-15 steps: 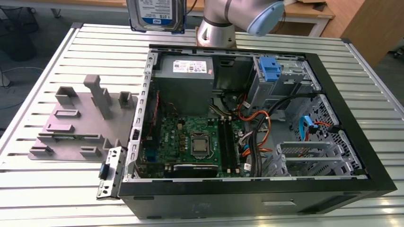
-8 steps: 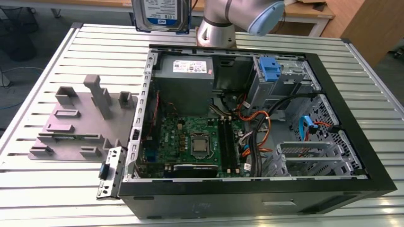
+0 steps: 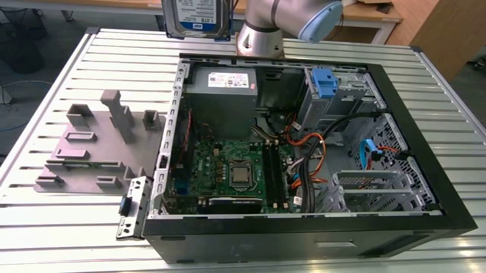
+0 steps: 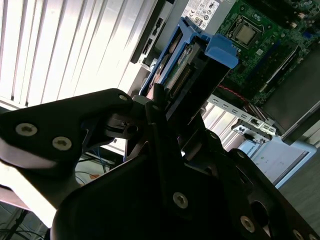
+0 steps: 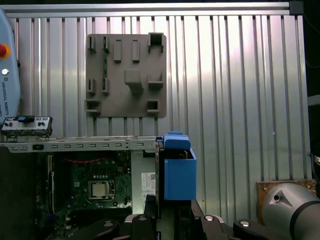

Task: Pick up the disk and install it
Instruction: 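Pick up the disk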

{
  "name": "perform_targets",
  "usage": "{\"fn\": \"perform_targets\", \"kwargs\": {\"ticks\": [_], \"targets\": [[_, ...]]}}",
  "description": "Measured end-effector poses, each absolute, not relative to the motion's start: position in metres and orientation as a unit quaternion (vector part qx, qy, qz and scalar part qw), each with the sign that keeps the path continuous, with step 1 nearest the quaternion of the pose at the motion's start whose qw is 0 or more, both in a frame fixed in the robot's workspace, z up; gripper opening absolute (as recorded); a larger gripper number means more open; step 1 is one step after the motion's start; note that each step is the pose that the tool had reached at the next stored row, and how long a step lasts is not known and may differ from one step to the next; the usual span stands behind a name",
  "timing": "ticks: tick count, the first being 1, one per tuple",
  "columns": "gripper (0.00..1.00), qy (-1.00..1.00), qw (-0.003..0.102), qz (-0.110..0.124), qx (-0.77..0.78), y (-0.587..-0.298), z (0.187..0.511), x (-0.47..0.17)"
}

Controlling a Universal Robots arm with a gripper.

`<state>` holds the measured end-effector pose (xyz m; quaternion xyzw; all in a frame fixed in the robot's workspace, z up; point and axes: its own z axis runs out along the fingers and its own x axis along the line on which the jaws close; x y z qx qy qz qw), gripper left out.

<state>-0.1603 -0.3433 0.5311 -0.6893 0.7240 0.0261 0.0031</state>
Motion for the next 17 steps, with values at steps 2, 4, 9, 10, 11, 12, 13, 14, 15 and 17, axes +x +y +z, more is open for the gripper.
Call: {"fn": "perform_targets", "kwargs": {"ticks": [2, 4, 9, 10, 11, 12, 13, 14, 15, 17], "targets": [[0.35, 0.724, 0.003, 0.026, -0.689, -0.3433, 0.5305, -0.1603], [0.35, 0.724, 0.003, 0.026, -0.689, -0.3433, 0.5299, -0.1603], [0.35, 0.724, 0.003, 0.026, -0.689, -0.3433, 0.5288, -0.1591], [0.35, 0.724, 0.003, 0.026, -0.689, -0.3433, 0.5285, -0.1585], [0.35, 0.724, 0.003, 0.026, -0.689, -0.3433, 0.5282, -0.1578], [0.35, 0.724, 0.003, 0.026, -0.689, -0.3433, 0.5281, -0.1571], [0.35, 0.724, 0.003, 0.026, -0.689, -0.3433, 0.5279, -0.1562], [0.35, 0.724, 0.003, 0.026, -0.689, -0.3433, 0.5277, -0.1555], [0.35, 0.724, 0.003, 0.026, -0.689, -0.3433, 0.5276, -0.1551], [0.35, 0.724, 0.003, 0.026, -0.689, -0.3433, 0.5276, -0.1551]]}}
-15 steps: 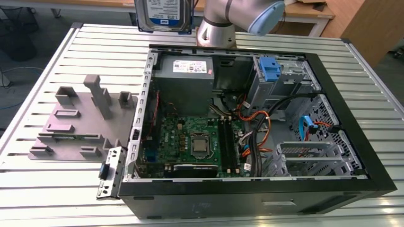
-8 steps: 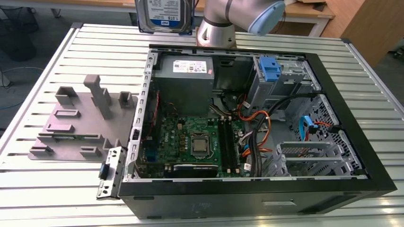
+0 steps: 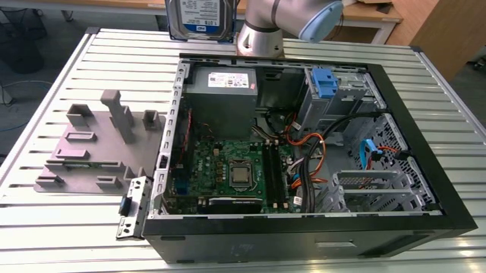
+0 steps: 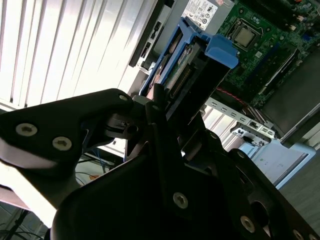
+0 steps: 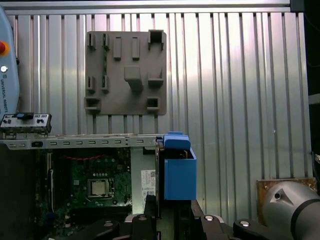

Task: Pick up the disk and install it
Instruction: 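Pick up the disk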

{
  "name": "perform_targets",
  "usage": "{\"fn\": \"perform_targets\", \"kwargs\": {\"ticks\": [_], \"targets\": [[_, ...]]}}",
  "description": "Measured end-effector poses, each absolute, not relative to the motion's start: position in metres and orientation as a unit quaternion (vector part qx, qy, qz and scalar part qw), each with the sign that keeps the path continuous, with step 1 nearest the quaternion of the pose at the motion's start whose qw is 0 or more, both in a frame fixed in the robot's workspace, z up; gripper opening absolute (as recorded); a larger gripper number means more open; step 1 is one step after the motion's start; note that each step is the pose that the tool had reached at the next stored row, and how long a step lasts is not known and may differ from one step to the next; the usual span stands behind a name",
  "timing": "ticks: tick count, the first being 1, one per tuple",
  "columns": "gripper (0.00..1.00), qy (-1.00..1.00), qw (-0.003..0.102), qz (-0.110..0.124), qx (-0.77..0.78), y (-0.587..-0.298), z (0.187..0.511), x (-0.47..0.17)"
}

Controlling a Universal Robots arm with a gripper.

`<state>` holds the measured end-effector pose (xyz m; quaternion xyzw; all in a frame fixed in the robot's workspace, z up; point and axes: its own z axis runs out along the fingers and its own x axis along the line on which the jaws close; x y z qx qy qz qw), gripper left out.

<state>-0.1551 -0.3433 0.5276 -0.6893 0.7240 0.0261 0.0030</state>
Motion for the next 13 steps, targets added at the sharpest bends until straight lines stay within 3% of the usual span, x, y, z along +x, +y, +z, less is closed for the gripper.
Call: {"fn": "perform_targets", "kwargs": {"ticks": [13], "targets": [[0.35, 0.724, 0.003, 0.026, -0.689, -0.3433, 0.524, -0.153]]}}
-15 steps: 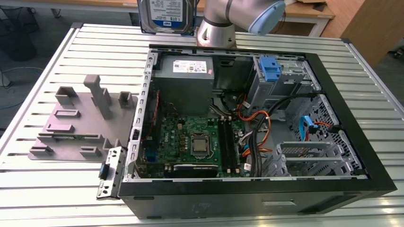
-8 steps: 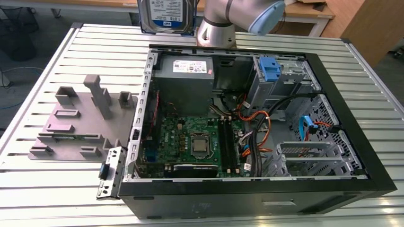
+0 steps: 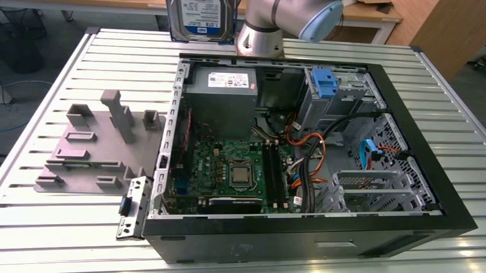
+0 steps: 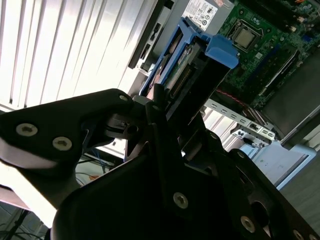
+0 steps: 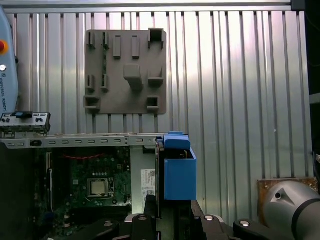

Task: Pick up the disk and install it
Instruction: 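Pick up the disk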

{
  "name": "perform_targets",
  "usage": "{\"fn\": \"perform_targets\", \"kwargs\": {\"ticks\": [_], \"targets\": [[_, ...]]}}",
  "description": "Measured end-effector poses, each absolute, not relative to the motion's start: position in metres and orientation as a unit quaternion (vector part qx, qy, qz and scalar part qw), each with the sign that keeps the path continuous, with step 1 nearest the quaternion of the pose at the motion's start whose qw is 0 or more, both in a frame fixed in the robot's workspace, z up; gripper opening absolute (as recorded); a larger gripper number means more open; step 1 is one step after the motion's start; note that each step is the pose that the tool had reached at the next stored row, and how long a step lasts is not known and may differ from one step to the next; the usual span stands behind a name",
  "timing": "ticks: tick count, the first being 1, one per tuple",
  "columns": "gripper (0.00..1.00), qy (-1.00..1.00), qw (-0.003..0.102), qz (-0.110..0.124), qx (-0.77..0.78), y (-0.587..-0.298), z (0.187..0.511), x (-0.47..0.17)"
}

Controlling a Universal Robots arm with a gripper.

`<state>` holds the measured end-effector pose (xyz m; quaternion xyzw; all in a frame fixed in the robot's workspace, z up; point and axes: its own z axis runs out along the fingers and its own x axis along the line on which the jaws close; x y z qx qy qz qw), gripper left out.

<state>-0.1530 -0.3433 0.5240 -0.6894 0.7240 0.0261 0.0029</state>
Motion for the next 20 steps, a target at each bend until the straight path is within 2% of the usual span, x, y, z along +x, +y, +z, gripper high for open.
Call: {"fn": "perform_targets", "kwargs": {"ticks": [20], "targets": [[0.35, 0.724, 0.003, 0.026, -0.689, -0.343, 0.509, -0.138]]}}
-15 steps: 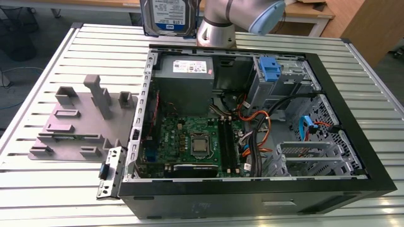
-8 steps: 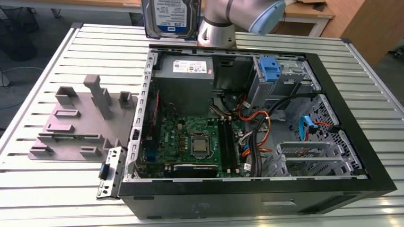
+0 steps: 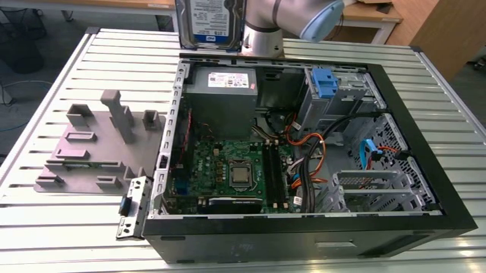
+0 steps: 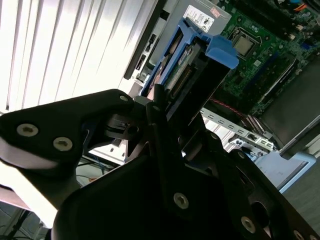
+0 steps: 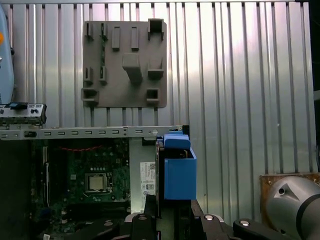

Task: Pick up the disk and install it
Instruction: 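Pick up the disk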

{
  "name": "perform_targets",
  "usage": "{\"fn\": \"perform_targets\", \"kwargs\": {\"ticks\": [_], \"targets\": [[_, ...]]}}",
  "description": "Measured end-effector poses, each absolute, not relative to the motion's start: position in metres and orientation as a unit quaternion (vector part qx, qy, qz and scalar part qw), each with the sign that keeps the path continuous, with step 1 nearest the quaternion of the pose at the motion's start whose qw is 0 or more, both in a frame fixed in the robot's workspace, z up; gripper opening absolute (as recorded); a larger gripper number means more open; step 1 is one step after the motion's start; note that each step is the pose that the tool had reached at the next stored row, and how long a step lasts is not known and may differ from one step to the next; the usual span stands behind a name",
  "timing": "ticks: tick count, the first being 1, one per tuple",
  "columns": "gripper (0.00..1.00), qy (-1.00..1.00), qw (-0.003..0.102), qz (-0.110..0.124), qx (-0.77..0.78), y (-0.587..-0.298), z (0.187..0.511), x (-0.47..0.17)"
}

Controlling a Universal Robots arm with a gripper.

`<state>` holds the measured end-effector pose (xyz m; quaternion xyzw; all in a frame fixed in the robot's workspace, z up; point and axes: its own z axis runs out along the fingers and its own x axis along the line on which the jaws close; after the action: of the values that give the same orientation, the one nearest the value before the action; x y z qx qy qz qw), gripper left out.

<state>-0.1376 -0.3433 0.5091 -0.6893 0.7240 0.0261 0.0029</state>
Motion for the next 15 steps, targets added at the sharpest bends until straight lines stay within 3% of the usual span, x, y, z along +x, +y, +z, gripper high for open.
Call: {"fn": "perform_targets", "kwargs": {"ticks": [15], "targets": [[0.35, 0.724, 0.003, 0.026, -0.689, -0.343, 0.499, -0.11]]}}
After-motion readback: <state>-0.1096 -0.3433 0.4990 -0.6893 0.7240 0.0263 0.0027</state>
